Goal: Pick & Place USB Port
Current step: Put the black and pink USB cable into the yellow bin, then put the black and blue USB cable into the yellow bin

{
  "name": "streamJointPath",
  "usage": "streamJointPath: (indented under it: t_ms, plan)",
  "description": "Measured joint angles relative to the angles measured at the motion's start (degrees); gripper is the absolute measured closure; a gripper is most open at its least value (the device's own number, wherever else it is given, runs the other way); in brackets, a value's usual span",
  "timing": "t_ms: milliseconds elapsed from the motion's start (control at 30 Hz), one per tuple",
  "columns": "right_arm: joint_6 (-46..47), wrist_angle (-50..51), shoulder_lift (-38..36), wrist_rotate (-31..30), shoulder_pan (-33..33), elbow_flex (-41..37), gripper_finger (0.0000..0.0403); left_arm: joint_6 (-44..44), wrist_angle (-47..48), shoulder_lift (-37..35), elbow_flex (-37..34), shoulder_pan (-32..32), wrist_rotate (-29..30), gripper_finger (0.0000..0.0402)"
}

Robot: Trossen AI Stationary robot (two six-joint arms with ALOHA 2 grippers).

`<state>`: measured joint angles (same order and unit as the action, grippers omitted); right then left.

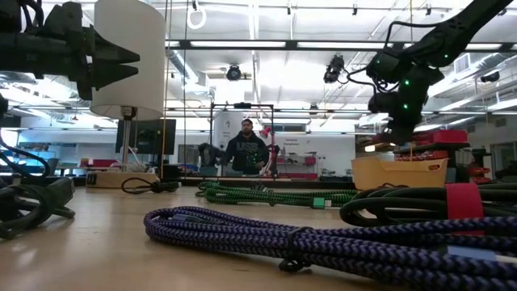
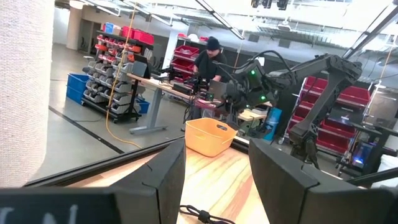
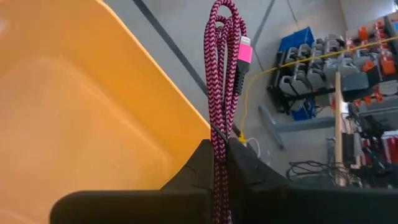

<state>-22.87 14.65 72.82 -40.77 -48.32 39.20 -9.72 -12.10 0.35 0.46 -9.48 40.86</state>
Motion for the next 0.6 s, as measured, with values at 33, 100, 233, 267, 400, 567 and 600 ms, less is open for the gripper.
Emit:
streamJointPath:
  t_ms: [33,100,233,267,400,567,600]
  plan:
    - [0.54,-0.06,0.00,0.55,-0.28,0.00,0.0389,0.00,0.00,0.01,0.00,-0.02,-0.01,0.0220]
    - [1.40,-0.04,0.00,1.11,-0.95,0.00,0.0368,0.00,0.00,0.01,0.01,-0.01,0.01,0.0220]
    - [2.26,-0.09,0.00,1.38,-1.63,0.00,0.0306,0.00,-0.02,0.01,0.00,0.01,0.01,0.0220]
    - [2.29,-0.29,0.00,1.89,-1.65,0.00,0.0290,0.00,-0.01,0.01,0.01,-0.01,0.00,0.0220]
    - [2.36,-1.18,0.00,2.55,-1.63,0.00,0.0243,0.00,-0.02,0.01,-0.01,-0.02,0.01,0.0220]
    - [2.40,-2.43,0.00,2.73,-1.63,0.00,0.0216,0.00,-0.02,0.01,0.00,-0.01,0.01,0.0220]
    - [2.37,-2.74,0.00,2.73,-1.63,0.00,0.0214,0.00,-0.04,0.00,0.01,0.00,0.01,0.0220]
